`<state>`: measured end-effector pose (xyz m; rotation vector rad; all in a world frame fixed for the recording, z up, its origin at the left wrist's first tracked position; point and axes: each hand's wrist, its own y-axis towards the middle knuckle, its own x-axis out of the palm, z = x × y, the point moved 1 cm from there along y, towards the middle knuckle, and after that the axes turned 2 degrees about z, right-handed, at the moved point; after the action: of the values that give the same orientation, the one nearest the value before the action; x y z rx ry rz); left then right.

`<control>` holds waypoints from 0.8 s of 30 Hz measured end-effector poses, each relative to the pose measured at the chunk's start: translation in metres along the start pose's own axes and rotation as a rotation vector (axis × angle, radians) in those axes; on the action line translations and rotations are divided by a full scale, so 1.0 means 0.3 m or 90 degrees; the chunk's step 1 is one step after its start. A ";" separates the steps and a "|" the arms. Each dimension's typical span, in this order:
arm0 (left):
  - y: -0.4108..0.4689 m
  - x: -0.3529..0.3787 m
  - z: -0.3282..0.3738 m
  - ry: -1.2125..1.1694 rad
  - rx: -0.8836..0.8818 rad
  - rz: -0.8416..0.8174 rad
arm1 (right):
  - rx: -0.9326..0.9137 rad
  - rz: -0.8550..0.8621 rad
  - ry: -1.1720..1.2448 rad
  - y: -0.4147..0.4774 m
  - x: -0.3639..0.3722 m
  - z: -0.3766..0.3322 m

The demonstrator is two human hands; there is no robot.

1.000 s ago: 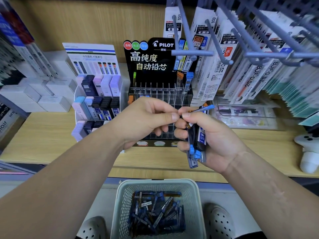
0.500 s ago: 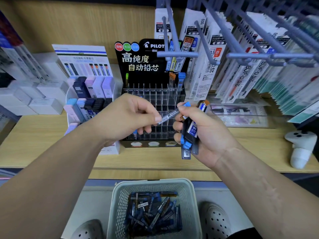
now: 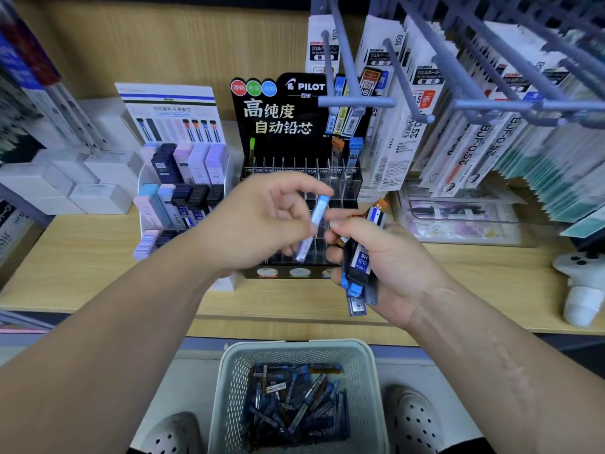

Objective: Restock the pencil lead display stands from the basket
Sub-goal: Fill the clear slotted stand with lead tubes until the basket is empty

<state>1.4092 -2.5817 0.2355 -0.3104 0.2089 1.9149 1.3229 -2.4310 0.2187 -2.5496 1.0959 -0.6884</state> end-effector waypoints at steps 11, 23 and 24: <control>-0.004 -0.148 -0.057 0.067 0.021 0.243 | -0.002 0.011 -0.003 0.004 -0.009 -0.004; 0.015 -0.109 -0.070 0.186 0.071 0.312 | 0.002 0.004 -0.003 0.001 -0.012 -0.002; 0.018 -0.114 -0.069 0.180 0.069 0.308 | 0.002 0.004 -0.007 0.002 -0.012 -0.002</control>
<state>1.4181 -2.6200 0.2265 -0.4917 0.6197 2.3188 1.3201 -2.4287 0.2180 -2.5427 1.0978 -0.6743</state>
